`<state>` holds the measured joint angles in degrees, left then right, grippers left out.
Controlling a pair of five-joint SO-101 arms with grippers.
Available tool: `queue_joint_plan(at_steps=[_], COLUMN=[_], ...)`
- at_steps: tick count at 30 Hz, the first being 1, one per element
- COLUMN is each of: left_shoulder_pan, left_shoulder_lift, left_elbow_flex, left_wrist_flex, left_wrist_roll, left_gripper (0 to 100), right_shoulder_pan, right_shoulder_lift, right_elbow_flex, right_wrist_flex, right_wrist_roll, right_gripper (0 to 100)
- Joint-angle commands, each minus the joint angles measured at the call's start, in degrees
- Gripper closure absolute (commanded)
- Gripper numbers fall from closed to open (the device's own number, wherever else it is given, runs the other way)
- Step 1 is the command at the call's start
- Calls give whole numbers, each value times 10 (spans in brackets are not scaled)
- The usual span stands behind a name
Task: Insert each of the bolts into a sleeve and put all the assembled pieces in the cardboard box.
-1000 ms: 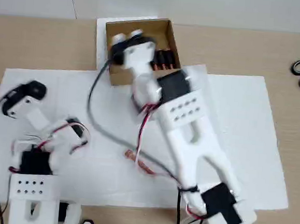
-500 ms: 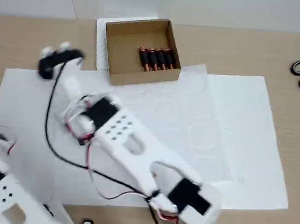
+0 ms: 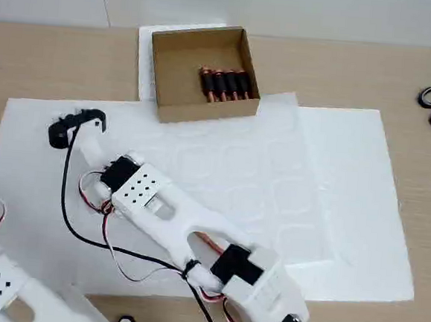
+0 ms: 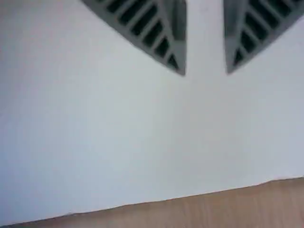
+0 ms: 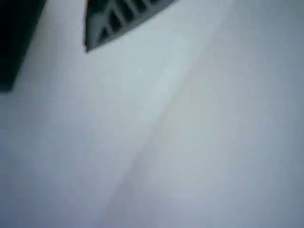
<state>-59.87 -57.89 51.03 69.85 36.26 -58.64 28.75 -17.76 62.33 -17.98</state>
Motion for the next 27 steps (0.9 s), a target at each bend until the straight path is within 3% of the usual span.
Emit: queue_joint_plan(at_steps=[1,10,17,27], left_shoulder_pan=[0,1,2,2], left_shoulder_lift=[-4,-4,-4,-4], left_elbow_flex=[-3,-3,-3,-3], left_wrist_flex=[1,2,1,0], left_wrist_roll=[3,3,3,40], left_gripper=[949,949,949,949], right_shoulder_pan=[16,33,33,9], right_shoulder_lift=[11,69,77,29], right_elbow_flex=[-5,-5,-5,-5], right_wrist_flex=[-19,-58,-56,-50], right_wrist_roll=[-2,0,-3,-3], right_gripper=[751,758,997,995])
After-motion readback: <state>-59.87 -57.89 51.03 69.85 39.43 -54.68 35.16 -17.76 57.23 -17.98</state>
